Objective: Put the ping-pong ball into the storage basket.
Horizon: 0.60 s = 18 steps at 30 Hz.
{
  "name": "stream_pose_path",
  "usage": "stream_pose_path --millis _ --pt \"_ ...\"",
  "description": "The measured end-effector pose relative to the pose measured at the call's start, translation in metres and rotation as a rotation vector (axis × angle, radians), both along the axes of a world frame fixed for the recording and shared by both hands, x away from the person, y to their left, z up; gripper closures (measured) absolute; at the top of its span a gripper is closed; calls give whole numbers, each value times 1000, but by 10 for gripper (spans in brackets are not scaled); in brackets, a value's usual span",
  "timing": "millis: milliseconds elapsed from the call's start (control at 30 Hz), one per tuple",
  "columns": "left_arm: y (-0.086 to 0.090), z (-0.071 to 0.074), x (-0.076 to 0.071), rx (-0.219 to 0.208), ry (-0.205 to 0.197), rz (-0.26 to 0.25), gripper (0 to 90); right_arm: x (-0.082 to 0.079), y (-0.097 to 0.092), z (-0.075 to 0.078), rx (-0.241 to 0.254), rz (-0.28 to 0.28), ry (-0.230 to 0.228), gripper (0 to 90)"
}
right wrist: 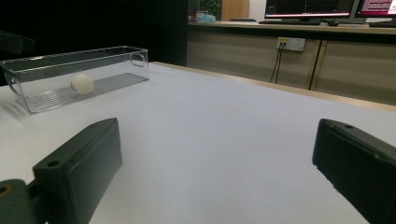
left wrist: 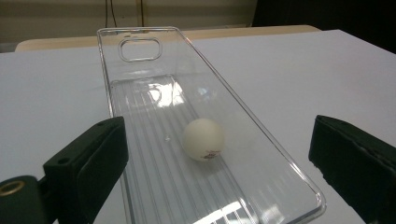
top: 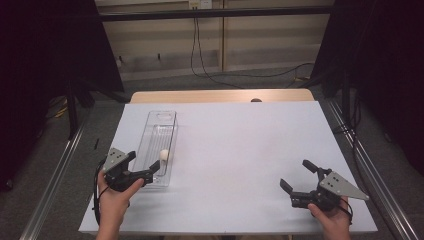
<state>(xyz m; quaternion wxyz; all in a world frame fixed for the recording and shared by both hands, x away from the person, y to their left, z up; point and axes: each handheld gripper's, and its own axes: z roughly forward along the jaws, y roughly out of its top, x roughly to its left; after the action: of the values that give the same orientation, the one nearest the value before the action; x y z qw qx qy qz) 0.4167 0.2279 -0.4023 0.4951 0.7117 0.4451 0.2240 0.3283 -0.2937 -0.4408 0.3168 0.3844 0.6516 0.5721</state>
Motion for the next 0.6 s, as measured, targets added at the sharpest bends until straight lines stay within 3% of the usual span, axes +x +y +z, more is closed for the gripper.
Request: stream_pose_path --millis 600 --pt "2 -10 -11 0 -39 -3 43 -1 0 1 1 4 1 10"
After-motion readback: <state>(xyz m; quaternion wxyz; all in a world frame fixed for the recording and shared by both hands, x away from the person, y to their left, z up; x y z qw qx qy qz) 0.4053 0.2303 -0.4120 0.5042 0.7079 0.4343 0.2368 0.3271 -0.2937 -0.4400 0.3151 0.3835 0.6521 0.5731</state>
